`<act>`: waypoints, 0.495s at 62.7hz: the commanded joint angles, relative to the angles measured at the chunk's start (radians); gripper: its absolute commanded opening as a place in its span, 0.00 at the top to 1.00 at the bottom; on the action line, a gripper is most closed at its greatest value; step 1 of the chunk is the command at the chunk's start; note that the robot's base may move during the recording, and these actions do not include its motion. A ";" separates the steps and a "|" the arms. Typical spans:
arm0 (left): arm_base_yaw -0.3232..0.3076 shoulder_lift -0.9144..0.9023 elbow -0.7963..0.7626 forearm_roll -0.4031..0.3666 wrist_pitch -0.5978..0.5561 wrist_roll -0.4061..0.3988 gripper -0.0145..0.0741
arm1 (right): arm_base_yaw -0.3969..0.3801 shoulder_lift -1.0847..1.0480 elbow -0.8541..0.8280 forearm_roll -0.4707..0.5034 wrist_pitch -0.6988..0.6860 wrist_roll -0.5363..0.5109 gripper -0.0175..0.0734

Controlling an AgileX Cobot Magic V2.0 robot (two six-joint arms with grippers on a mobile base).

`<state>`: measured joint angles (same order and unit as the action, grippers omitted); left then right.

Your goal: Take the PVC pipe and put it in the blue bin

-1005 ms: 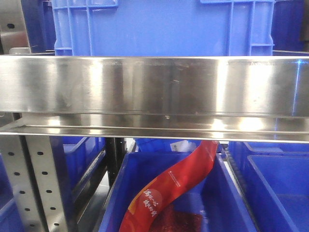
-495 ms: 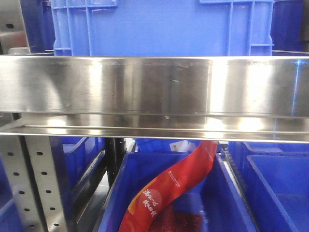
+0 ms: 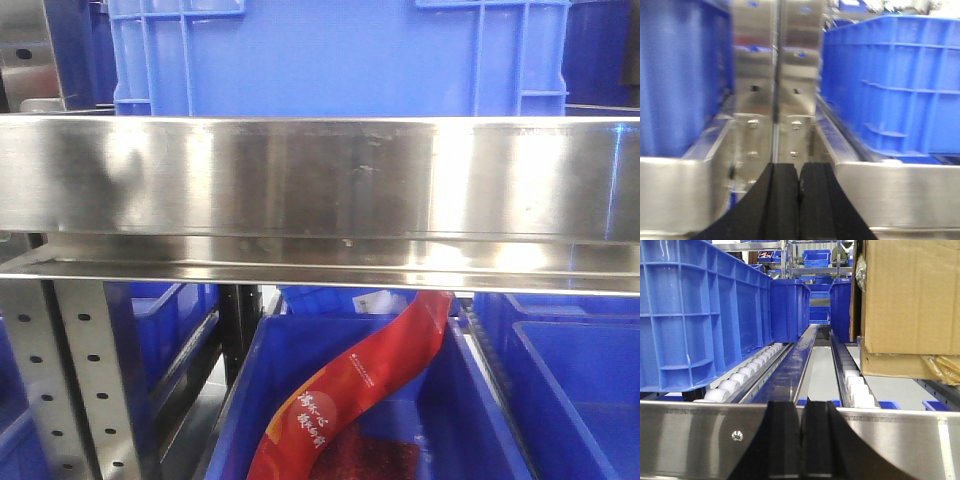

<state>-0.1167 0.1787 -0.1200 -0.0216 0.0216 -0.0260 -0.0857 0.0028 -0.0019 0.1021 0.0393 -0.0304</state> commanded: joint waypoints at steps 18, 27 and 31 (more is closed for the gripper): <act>0.044 -0.179 0.120 0.002 0.007 -0.008 0.96 | -0.003 -0.003 0.002 0.001 -0.024 0.000 0.99; 0.044 -0.179 0.120 0.002 0.032 -0.008 0.96 | -0.003 -0.003 0.002 0.001 -0.024 0.000 0.99; 0.044 -0.179 0.120 0.002 0.032 -0.008 0.96 | -0.003 -0.003 0.002 0.001 -0.024 0.000 0.99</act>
<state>-0.0756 0.0054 0.0003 -0.0156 0.0728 -0.0260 -0.0857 0.0028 0.0004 0.1021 0.0393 -0.0304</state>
